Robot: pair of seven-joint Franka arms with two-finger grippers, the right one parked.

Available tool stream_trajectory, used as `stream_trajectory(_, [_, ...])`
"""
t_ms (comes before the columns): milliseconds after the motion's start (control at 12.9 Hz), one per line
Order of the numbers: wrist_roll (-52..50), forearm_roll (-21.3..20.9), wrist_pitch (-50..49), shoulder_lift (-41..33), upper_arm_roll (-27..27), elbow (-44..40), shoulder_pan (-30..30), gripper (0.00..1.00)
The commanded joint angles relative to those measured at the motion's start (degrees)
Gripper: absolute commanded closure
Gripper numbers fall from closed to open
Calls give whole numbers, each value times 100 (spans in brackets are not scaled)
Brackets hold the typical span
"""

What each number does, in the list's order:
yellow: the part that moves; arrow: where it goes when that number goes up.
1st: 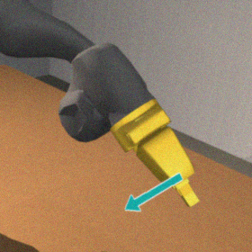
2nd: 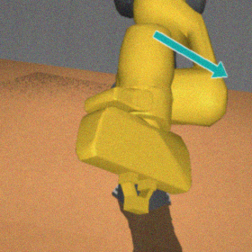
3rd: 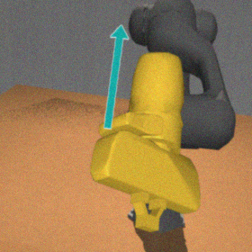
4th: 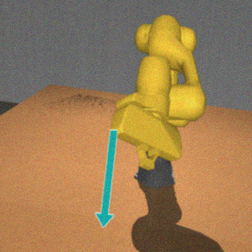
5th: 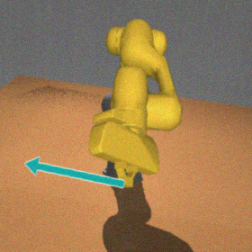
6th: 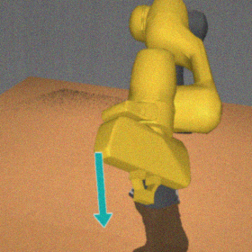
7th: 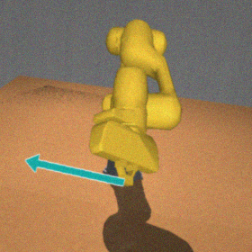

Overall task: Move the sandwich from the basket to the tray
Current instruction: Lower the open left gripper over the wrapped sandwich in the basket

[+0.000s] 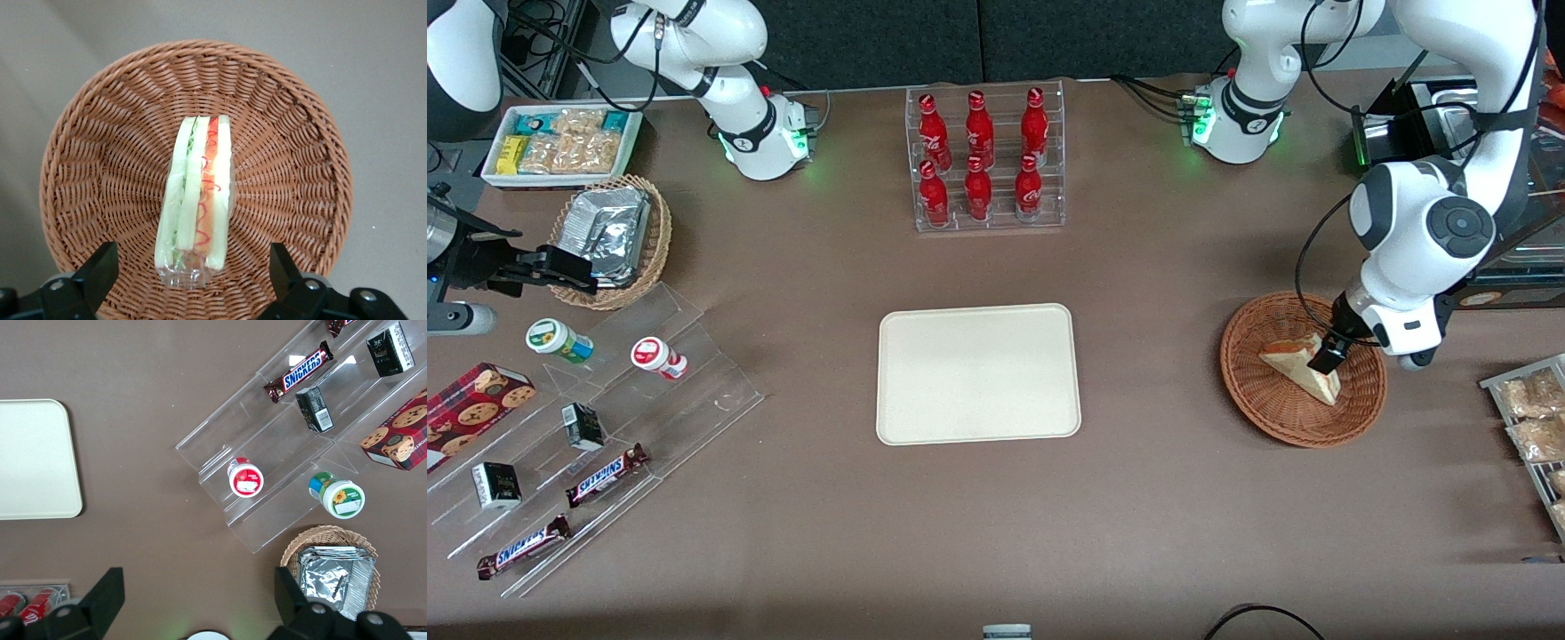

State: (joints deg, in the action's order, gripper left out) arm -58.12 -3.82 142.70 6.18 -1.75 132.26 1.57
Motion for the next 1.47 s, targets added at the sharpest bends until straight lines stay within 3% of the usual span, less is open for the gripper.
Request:
stream_trajectory(0, [-103,30,634,67,-9,370,-7,0])
stream_trajectory(543, [-85,-22,952,489,-18,362,-7,3])
stream_trajectory(621, [-85,-23,987,525,-18,353,-7,21])
stream_trajectory(698, [-77,-23,988,534,-18,353,-7,57])
stream_trajectory(776, [-77,-23,988,534,-18,327,-7,77])
stream_trajectory(853, [-68,-14,979,508,-18,292,-7,91])
stream_trajectory(931, [-50,-22,935,464,-27,257,-7,97])
stream_trajectory(1086, [-24,-40,630,297,-18,125,10,100])
stream_trajectory(1397, [3,-58,-1485,-28,131,-971,211,100])
